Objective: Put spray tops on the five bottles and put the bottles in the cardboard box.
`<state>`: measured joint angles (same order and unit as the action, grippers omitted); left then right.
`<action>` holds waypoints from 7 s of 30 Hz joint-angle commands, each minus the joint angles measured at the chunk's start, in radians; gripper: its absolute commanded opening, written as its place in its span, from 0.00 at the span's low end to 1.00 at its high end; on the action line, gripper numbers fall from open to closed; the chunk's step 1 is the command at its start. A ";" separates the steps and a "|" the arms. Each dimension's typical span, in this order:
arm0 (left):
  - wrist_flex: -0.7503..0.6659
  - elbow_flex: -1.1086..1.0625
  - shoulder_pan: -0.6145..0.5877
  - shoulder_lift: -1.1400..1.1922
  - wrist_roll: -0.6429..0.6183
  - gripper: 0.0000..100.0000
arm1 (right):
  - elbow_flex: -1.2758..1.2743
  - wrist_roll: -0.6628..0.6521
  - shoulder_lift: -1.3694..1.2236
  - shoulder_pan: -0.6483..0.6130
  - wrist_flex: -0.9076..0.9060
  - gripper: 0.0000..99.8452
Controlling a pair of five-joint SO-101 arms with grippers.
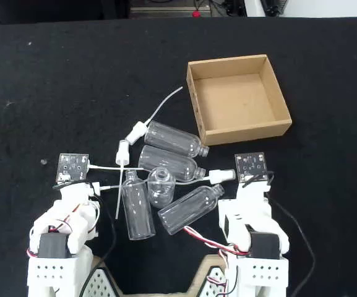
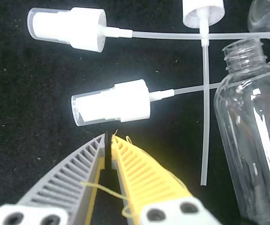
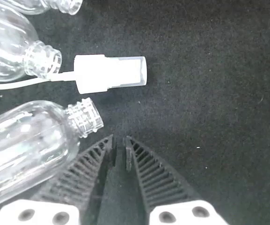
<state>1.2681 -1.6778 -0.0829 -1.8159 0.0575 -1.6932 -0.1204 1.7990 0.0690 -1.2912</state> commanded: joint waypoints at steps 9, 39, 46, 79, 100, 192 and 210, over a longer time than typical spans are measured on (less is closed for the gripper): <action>0.005 -0.021 -0.005 -0.008 0.002 0.03 | 0.008 -0.003 0.094 -0.008 -0.008 0.02; 0.005 -0.021 -0.005 -0.008 0.002 0.03 | 0.008 -0.003 0.094 -0.008 -0.008 0.02; 0.005 -0.021 -0.005 -0.008 0.002 0.03 | 0.008 -0.003 0.094 -0.008 -0.008 0.02; 0.005 -0.021 -0.005 -0.008 0.002 0.03 | 0.008 -0.002 0.094 -0.014 -0.008 0.02; 0.005 -0.021 -0.005 -0.008 0.002 0.03 | 0.282 -0.141 0.094 0.043 0.189 0.03; 0.005 -0.021 0.001 -0.008 0.000 0.03 | 0.134 0.081 -0.325 -0.806 0.674 0.33; 0.005 -0.021 0.001 -0.008 0.000 0.03 | 0.269 0.075 -0.315 -0.672 0.578 0.08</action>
<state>1.2681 -1.6778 -0.0829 -1.8159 0.0575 -1.5934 -0.0453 1.4645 -0.6767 -0.6437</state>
